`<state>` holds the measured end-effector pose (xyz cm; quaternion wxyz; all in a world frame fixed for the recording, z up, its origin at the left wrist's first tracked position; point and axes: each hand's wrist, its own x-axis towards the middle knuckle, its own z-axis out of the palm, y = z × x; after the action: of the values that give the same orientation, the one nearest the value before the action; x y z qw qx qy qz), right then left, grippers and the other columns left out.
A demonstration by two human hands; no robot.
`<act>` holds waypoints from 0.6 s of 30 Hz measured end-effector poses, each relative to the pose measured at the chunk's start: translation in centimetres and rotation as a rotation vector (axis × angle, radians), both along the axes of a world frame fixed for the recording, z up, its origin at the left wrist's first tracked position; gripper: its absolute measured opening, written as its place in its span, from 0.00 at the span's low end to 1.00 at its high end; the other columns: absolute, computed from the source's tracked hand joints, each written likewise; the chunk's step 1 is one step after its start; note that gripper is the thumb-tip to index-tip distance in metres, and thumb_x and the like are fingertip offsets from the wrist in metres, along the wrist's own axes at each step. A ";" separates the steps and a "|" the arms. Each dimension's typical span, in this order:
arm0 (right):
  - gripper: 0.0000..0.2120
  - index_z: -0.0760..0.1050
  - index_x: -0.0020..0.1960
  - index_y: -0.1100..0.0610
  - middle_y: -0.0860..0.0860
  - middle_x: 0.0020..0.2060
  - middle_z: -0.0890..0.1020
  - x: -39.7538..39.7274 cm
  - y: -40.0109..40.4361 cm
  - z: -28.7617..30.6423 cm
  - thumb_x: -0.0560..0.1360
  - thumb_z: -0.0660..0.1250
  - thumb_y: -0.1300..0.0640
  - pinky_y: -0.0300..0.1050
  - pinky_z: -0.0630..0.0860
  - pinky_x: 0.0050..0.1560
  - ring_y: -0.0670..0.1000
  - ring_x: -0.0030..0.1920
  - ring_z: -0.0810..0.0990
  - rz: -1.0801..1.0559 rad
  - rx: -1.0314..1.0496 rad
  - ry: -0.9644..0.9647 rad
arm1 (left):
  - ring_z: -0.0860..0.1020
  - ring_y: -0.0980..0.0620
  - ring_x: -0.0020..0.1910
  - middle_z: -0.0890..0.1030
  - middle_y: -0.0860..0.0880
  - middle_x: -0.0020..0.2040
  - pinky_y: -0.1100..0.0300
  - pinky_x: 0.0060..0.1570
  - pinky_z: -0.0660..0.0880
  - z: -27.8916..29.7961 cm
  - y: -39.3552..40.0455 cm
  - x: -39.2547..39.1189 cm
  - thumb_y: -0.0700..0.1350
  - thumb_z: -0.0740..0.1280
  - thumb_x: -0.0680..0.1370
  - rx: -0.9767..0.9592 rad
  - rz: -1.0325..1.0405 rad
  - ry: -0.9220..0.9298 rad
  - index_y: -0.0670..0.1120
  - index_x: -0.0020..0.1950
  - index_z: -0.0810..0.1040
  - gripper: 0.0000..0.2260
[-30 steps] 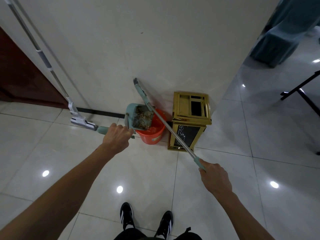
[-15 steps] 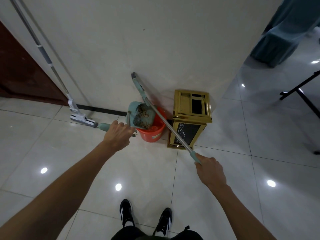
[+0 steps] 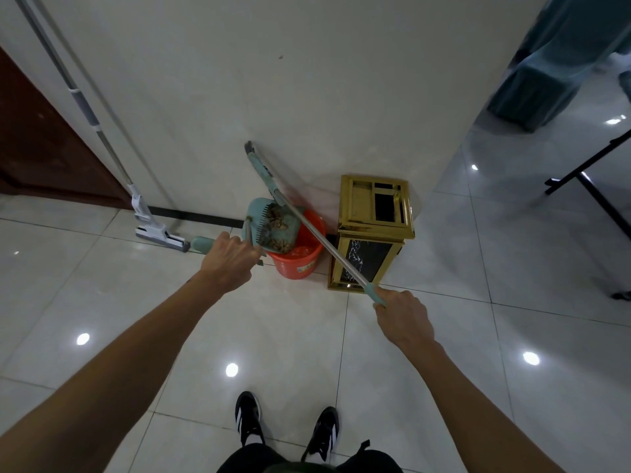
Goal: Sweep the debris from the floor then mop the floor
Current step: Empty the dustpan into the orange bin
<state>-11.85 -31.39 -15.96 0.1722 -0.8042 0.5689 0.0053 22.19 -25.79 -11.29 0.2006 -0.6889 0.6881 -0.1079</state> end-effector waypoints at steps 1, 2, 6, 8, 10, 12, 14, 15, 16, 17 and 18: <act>0.18 0.72 0.70 0.49 0.48 0.42 0.78 0.0 0.0 0.0 0.81 0.63 0.49 0.38 0.74 0.39 0.47 0.36 0.77 -0.002 0.000 0.002 | 0.82 0.46 0.45 0.84 0.47 0.47 0.51 0.47 0.71 0.0 0.0 0.0 0.41 0.64 0.74 -0.002 -0.005 -0.006 0.47 0.56 0.78 0.11; 0.18 0.73 0.70 0.49 0.48 0.42 0.78 0.0 0.0 0.1 0.81 0.63 0.49 0.38 0.74 0.39 0.47 0.36 0.77 -0.003 0.002 0.003 | 0.82 0.46 0.45 0.84 0.47 0.48 0.51 0.48 0.71 0.0 0.0 0.0 0.41 0.64 0.74 0.000 -0.009 -0.011 0.47 0.57 0.78 0.12; 0.18 0.73 0.70 0.49 0.49 0.43 0.79 -0.1 0.0 0.3 0.81 0.64 0.49 0.39 0.77 0.41 0.47 0.37 0.78 -0.005 0.011 0.006 | 0.82 0.46 0.46 0.83 0.46 0.50 0.51 0.49 0.73 0.2 -0.4 -0.1 0.42 0.65 0.75 0.004 -0.034 -0.032 0.48 0.58 0.77 0.12; 0.18 0.72 0.71 0.49 0.49 0.42 0.79 -0.3 0.0 0.4 0.81 0.63 0.49 0.39 0.77 0.41 0.47 0.37 0.78 0.006 0.001 0.008 | 0.82 0.46 0.46 0.83 0.46 0.49 0.50 0.49 0.73 0.3 -0.6 -0.1 0.42 0.65 0.75 -0.001 -0.040 -0.036 0.48 0.58 0.77 0.13; 0.19 0.71 0.72 0.49 0.49 0.42 0.80 -0.5 0.0 0.6 0.81 0.63 0.50 0.39 0.78 0.41 0.48 0.37 0.79 0.012 -0.012 0.015 | 0.81 0.46 0.45 0.83 0.46 0.49 0.50 0.48 0.74 0.4 -0.8 -0.1 0.42 0.65 0.75 -0.011 -0.046 -0.038 0.48 0.58 0.78 0.13; 0.20 0.71 0.72 0.49 0.49 0.43 0.80 -0.6 -0.1 0.8 0.81 0.63 0.49 0.40 0.79 0.42 0.48 0.37 0.80 0.008 -0.024 0.014 | 0.81 0.47 0.45 0.83 0.46 0.50 0.51 0.48 0.74 0.4 -0.9 -0.2 0.42 0.65 0.75 -0.017 -0.054 -0.046 0.48 0.59 0.78 0.13; 0.20 0.71 0.72 0.49 0.49 0.43 0.81 -0.6 -0.2 0.9 0.81 0.63 0.49 0.41 0.80 0.43 0.48 0.37 0.80 0.004 -0.032 0.008 | 0.81 0.47 0.46 0.83 0.46 0.51 0.51 0.48 0.74 0.4 -1.2 -0.2 0.42 0.65 0.76 -0.022 -0.061 -0.056 0.49 0.60 0.77 0.13; 0.19 0.72 0.72 0.49 0.49 0.43 0.81 -0.6 -0.3 0.9 0.81 0.64 0.49 0.41 0.80 0.43 0.48 0.37 0.80 0.002 -0.032 0.004 | 0.81 0.47 0.46 0.83 0.46 0.51 0.51 0.48 0.74 0.3 -1.3 -0.2 0.42 0.65 0.76 -0.023 -0.062 -0.057 0.49 0.61 0.77 0.14; 0.19 0.72 0.71 0.50 0.49 0.43 0.81 -0.6 -0.4 0.9 0.81 0.64 0.49 0.42 0.81 0.44 0.48 0.37 0.80 0.001 -0.032 0.000 | 0.81 0.47 0.46 0.83 0.46 0.52 0.51 0.49 0.73 0.2 -1.5 -0.2 0.42 0.64 0.76 -0.023 -0.060 -0.055 0.49 0.61 0.77 0.14; 0.19 0.72 0.71 0.50 0.49 0.44 0.81 -0.5 -0.6 0.8 0.81 0.64 0.49 0.42 0.81 0.44 0.48 0.37 0.80 0.002 -0.032 -0.001 | 0.81 0.47 0.47 0.83 0.46 0.53 0.51 0.49 0.73 0.2 -1.6 -0.2 0.42 0.64 0.76 -0.021 -0.059 -0.052 0.49 0.61 0.77 0.14; 0.19 0.72 0.71 0.50 0.49 0.44 0.81 -0.5 -0.7 0.8 0.81 0.64 0.49 0.41 0.81 0.44 0.48 0.37 0.80 0.003 -0.032 0.001 | 0.81 0.47 0.47 0.83 0.46 0.53 0.51 0.49 0.73 0.1 -1.8 -0.3 0.42 0.64 0.76 -0.017 -0.063 -0.049 0.49 0.61 0.77 0.14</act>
<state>-12.37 -32.08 -15.14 0.1591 -0.8078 0.5676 -0.0033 21.91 -27.59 -11.14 0.2079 -0.6657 0.7035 -0.1368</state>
